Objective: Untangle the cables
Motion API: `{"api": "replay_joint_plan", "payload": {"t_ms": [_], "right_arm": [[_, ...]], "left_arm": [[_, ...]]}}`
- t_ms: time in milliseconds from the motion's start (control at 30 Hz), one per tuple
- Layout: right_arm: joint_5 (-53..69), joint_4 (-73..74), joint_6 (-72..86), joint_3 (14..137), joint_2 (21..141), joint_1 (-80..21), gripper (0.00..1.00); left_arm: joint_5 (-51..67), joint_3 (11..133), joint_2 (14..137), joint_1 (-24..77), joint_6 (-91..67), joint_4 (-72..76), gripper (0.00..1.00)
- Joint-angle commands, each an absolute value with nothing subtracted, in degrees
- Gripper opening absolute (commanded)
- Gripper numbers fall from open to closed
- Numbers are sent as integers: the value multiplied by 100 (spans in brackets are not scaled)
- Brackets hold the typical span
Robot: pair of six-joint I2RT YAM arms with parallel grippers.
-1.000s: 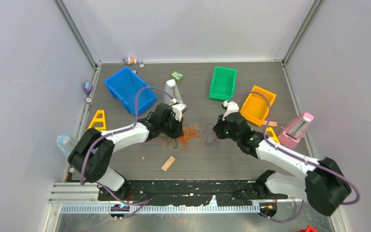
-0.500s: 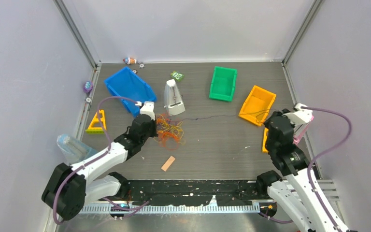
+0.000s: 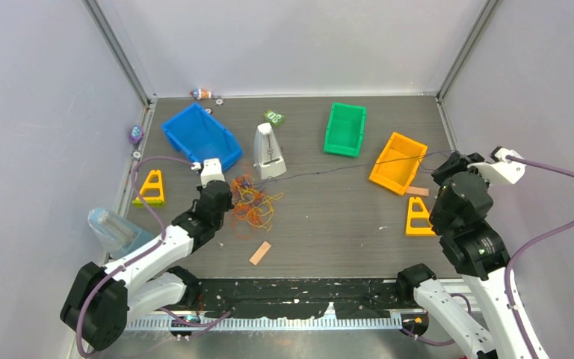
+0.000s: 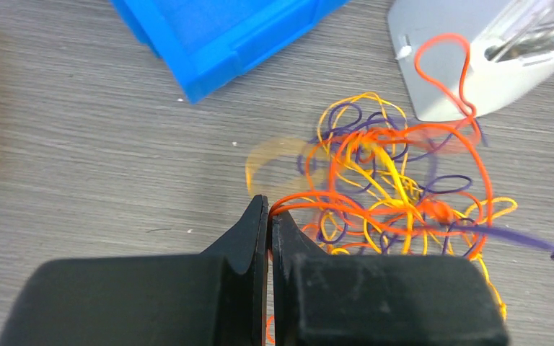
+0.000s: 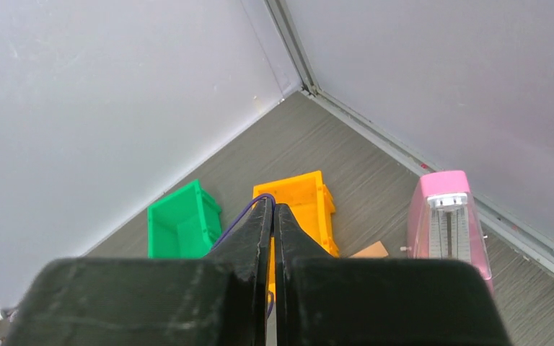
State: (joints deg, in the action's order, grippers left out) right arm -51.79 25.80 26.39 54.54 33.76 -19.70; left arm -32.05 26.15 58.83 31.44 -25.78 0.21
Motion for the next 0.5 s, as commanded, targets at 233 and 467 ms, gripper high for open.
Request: {"api": "replay_joint_plan", "payload": {"t_ms": [233, 467], "right_arm": [[-3392, 3379, 2294, 4888, 3430, -1937, 73], [1070, 1674, 1378, 3928, 3852, -2054, 98]], "left_arm": [[-2164, 2509, 5610, 3057, -2002, 837, 0], [-2022, 2650, 5836, 3054, -1971, 732, 0]]}}
